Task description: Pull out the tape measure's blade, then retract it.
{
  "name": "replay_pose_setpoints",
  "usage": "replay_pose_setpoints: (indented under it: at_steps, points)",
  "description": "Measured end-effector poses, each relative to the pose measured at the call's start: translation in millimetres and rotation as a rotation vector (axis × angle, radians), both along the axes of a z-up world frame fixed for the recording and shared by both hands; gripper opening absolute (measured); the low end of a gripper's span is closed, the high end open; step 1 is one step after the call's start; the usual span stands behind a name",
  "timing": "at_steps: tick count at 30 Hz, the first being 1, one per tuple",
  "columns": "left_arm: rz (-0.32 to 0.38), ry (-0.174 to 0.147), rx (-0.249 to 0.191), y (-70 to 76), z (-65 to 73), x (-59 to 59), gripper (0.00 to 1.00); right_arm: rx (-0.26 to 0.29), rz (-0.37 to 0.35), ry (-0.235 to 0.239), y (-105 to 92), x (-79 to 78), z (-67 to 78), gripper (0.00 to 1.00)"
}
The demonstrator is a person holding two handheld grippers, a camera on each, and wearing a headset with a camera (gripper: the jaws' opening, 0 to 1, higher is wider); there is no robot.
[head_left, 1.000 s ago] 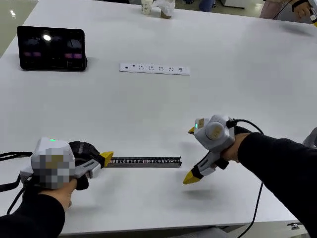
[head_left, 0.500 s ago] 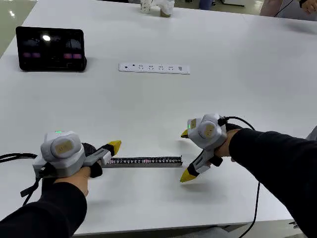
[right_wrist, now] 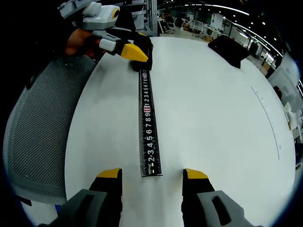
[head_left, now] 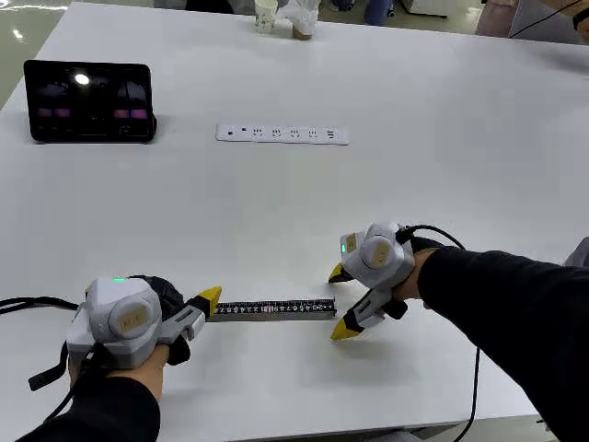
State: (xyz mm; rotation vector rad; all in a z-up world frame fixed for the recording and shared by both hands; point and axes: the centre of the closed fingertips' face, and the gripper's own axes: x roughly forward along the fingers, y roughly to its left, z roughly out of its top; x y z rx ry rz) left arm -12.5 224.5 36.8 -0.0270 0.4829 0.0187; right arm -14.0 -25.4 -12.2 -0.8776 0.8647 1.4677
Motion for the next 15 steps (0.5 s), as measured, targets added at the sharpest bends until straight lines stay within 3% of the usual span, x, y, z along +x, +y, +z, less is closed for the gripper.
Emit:
replay_pose_setpoints:
  at_steps: [5,10,15]
  points:
    - [-0.002,0.000,0.007,2.1,-2.5,0.3,0.99,-0.004,0.005,-0.001,-0.7,-0.9,1.2,0.40]
    - [-0.001,-0.023,0.018,2.1,1.5,1.2,0.99,-0.015,0.014,-0.002,-2.3,-2.2,-0.9,0.34]
    - [0.001,-0.018,0.023,3.6,0.5,-0.2,0.99,-0.013,0.021,-0.007,-0.8,-1.5,-0.8,0.26]
